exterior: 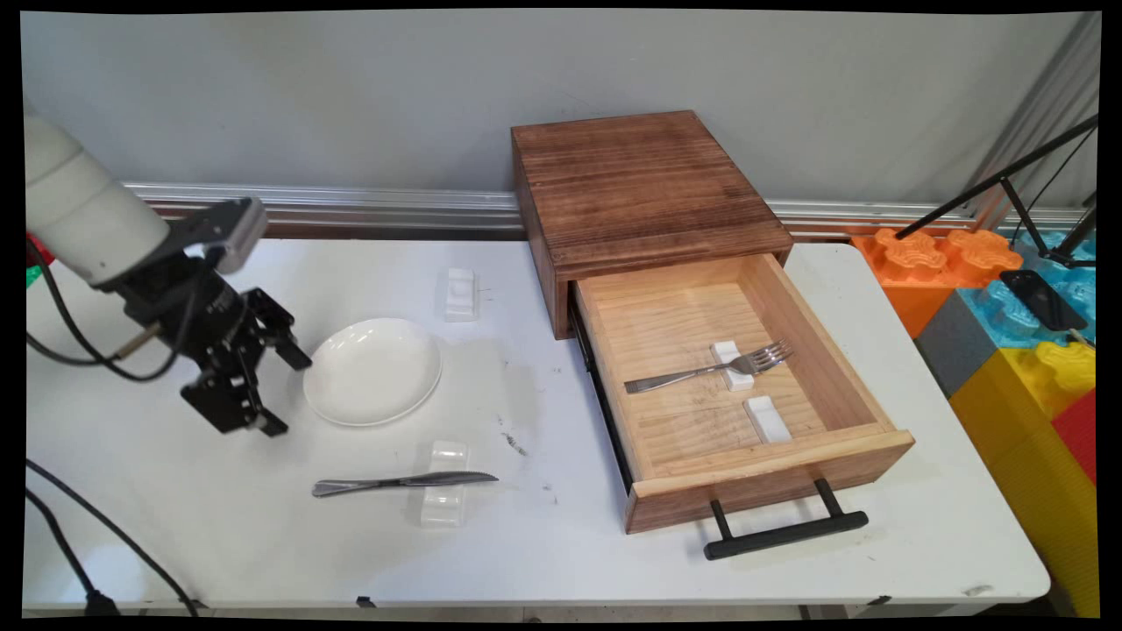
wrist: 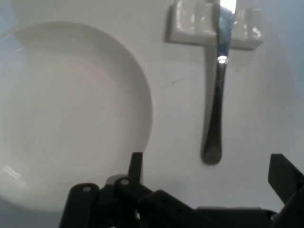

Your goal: Pick up the knife from the right of the white plate

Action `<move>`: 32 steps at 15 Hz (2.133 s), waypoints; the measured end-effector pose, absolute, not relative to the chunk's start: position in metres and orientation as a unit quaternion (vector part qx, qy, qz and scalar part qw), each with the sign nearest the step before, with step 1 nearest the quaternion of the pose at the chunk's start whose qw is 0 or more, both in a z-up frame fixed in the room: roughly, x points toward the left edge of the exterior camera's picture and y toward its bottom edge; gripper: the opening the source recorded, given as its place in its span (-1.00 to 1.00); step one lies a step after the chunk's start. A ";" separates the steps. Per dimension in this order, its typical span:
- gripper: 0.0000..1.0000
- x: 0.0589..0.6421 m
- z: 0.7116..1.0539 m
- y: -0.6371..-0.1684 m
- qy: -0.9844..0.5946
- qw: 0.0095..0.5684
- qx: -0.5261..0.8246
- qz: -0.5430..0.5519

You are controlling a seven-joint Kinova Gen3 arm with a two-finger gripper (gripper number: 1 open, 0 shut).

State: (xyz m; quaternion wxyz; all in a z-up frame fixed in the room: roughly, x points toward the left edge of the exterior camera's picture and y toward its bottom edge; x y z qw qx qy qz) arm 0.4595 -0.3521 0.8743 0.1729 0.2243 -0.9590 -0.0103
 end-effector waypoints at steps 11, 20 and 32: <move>1.00 0.408 0.815 -0.337 -0.959 0.213 0.184 -0.005; 1.00 0.385 0.772 -0.342 -0.963 0.218 0.158 0.004; 1.00 0.375 0.755 -0.347 -0.965 0.213 0.156 0.006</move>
